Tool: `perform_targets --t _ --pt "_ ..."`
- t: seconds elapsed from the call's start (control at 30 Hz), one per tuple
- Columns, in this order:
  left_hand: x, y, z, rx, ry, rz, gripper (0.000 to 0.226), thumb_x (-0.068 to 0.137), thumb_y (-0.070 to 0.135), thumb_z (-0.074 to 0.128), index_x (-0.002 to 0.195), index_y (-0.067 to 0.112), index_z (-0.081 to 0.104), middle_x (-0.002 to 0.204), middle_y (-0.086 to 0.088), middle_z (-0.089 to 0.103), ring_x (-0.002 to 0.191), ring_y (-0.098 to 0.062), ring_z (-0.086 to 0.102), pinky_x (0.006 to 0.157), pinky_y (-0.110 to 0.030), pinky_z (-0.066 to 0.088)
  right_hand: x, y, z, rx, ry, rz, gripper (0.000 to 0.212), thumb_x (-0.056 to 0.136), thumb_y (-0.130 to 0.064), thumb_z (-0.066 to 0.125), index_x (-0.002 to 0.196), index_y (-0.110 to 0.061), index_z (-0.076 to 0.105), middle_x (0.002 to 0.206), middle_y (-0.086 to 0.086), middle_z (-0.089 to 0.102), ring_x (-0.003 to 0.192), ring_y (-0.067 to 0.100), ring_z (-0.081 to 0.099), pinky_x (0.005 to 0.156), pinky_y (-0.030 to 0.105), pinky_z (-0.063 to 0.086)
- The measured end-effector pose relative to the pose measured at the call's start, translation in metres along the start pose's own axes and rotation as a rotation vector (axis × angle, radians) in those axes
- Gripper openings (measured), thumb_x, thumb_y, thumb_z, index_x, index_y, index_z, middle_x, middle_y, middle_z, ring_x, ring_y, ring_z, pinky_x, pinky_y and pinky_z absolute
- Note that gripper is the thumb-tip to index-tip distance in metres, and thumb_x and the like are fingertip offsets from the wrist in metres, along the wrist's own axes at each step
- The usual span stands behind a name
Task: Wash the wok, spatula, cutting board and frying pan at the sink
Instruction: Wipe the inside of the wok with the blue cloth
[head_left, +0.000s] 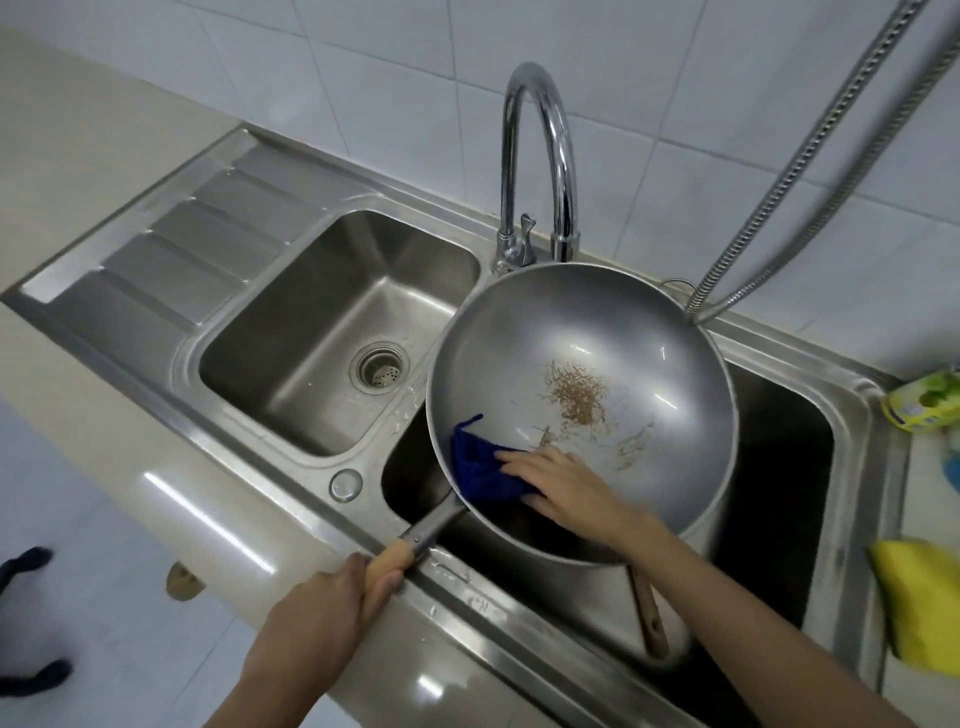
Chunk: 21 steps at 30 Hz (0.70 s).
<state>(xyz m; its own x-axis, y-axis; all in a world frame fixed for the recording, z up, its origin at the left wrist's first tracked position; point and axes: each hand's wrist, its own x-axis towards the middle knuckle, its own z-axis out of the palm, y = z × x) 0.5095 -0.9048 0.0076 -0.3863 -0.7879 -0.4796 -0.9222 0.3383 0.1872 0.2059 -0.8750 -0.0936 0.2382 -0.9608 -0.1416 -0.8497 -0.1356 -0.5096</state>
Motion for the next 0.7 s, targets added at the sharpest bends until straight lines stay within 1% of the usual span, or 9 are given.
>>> perform_targets --t 0.1,0.2,0.27,0.33,0.4,0.5,0.57,0.63,0.7 --pt "0.002 -0.001 0.001 0.024 0.005 0.002 0.039 0.089 0.069 0.021 0.097 0.034 0.036 0.083 0.005 0.053 0.097 -0.022 0.064 0.073 -0.031 0.045 -0.007 0.050 -0.035 -0.341 -0.046 0.050 0.060 0.085 -0.009 0.051 0.138 -0.034 0.039 0.156 -0.016 0.020 0.126 0.020 0.041 0.094 0.041 0.040" --pt "0.000 0.000 0.001 0.018 0.006 0.009 0.039 0.088 0.069 0.019 0.095 0.033 0.034 0.080 0.007 0.050 0.094 -0.020 0.064 0.072 -0.030 0.046 -0.021 0.098 -0.077 -0.638 -0.040 0.356 0.060 0.092 -0.008 0.042 0.145 -0.032 0.029 0.159 -0.010 0.010 0.132 0.025 0.034 0.100 0.044 0.038" --pt "0.000 -0.001 0.001 0.036 0.023 0.022 0.042 0.087 0.069 0.016 0.095 0.033 0.034 0.080 0.007 0.050 0.090 -0.019 0.064 0.071 -0.030 0.049 -0.023 0.111 -0.091 -0.715 -0.056 0.444 0.055 0.095 -0.013 0.043 0.146 -0.030 0.028 0.159 -0.007 0.013 0.131 0.025 0.035 0.100 0.044 0.037" --pt "0.000 -0.001 0.001 0.061 0.028 0.023 0.042 0.088 0.068 0.016 0.095 0.032 0.035 0.078 0.007 0.049 0.086 -0.019 0.064 0.067 -0.030 0.047 -0.021 0.109 -0.089 -0.531 -0.077 0.385 0.046 0.098 -0.018 0.044 0.142 -0.030 0.040 0.155 -0.007 0.027 0.125 0.027 0.043 0.100 0.040 0.038" --pt "0.000 -0.001 0.001 0.065 0.030 0.027 0.040 0.090 0.067 0.017 0.095 0.032 0.035 0.077 0.008 0.047 0.080 -0.017 0.060 0.064 -0.028 0.042 -0.020 0.088 -0.073 -0.128 -0.111 0.258 0.039 0.096 -0.013 0.049 0.135 -0.020 0.051 0.146 0.001 0.043 0.124 0.028 0.049 0.103 0.034 0.033" --pt "-0.001 -0.001 0.002 0.085 0.042 0.036 0.040 0.091 0.066 0.018 0.096 0.031 0.036 0.078 0.008 0.047 0.082 -0.017 0.062 0.063 -0.026 0.041 -0.027 0.027 -0.032 0.288 -0.223 0.129 0.036 0.094 -0.010 0.051 0.130 -0.014 0.055 0.142 0.000 0.048 0.127 0.018 0.047 0.108 0.031 0.031" --pt "0.000 -0.002 0.003 0.083 0.042 0.036 0.040 0.090 0.067 0.018 0.096 0.032 0.036 0.077 0.008 0.047 0.077 -0.017 0.059 0.063 -0.026 0.040 -0.039 -0.007 -0.012 0.419 -0.159 0.102 0.034 0.094 -0.024 0.048 0.127 -0.023 0.055 0.140 -0.010 0.047 0.123 0.012 0.046 0.106 0.026 0.032" --pt "0.001 -0.003 0.002 0.082 0.038 0.036 0.043 0.088 0.068 0.016 0.096 0.032 0.037 0.075 0.009 0.047 0.070 -0.014 0.051 0.063 -0.025 0.041 -0.052 -0.019 -0.010 0.404 -0.105 0.123 0.035 0.096 -0.047 0.040 0.129 -0.039 0.047 0.136 -0.023 0.044 0.120 0.007 0.041 0.103 0.020 0.031" --pt "0.002 -0.004 0.002 0.073 0.038 0.034 0.046 0.086 0.069 0.014 0.095 0.031 0.039 0.075 0.009 0.049 0.070 -0.013 0.052 0.064 -0.025 0.044 -0.065 -0.016 -0.019 0.347 -0.097 0.111 0.031 0.097 -0.040 0.042 0.128 -0.039 0.048 0.133 -0.029 0.043 0.117 0.006 0.039 0.100 0.019 0.032"
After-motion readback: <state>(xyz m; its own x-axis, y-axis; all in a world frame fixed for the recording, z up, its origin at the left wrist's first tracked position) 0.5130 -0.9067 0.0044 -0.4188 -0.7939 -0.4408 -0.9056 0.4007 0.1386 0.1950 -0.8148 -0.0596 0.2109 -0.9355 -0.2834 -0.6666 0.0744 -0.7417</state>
